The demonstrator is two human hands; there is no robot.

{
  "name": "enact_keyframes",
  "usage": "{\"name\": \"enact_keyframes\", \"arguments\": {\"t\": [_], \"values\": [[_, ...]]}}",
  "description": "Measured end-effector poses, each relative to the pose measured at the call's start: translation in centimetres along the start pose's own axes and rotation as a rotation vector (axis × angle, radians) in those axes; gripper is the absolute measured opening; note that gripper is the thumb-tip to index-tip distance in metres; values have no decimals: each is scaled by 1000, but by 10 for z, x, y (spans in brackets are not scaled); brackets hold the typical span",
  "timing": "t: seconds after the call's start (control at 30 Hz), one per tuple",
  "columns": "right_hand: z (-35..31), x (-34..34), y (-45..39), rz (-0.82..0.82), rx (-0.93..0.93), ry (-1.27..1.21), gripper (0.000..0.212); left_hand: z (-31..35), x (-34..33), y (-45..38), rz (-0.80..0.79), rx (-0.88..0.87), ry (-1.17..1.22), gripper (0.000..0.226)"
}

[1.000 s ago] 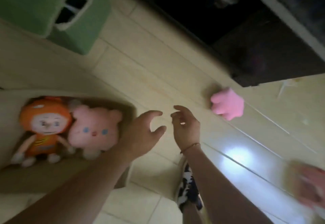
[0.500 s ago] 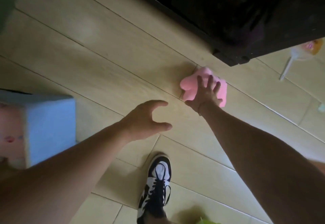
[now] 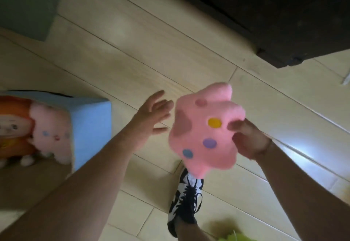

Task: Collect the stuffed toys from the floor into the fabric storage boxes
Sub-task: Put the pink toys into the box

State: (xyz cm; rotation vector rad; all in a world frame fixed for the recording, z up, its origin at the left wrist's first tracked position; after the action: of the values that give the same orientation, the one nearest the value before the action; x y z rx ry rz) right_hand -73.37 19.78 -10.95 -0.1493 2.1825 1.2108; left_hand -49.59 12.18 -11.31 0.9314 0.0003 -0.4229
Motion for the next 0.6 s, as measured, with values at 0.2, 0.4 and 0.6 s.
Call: {"name": "enact_keyframes", "arguments": {"t": [0.2,0.4,0.6], "values": [[37,-84,-16,271,92,-62,52,31,28,60,37,-126,-61,24],[58,-210,-28,293,180,235,81,22,109,124,266,-116,140,36],[92,-314,-60,369,-69,463,76,-7,213,185,275,-30,111,64]]}}
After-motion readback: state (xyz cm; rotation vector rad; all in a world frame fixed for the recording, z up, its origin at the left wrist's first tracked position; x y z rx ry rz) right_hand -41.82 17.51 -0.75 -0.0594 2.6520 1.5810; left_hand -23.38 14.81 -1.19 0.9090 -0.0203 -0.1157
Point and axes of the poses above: each hand's wrist, its own y-axis away from the middle knuckle, its own x-axis out of the back of the hand, z = x × y, the point moved 1 cm from there along -y, towards the middle knuckle, and after that the axes turned 6 degrees about -x, right-handed, at the moved point
